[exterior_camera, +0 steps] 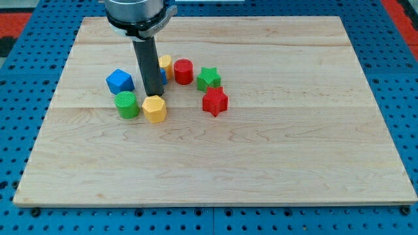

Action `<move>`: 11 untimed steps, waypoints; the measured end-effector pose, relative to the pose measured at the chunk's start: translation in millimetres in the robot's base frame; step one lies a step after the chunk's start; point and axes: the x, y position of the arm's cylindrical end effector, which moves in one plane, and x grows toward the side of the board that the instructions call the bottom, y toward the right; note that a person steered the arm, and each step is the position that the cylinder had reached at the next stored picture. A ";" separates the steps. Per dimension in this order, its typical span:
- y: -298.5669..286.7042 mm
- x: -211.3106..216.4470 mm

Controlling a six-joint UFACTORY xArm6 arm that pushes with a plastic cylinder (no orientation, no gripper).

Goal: Separate the triangle and heart from each other

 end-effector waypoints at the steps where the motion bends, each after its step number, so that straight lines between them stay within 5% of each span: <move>1: -6.5 -3.7; 2: -9.6 -15.2; 5: -7.3 -139.1; 6: 51.9 -138.8; 11: 46.3 -169.7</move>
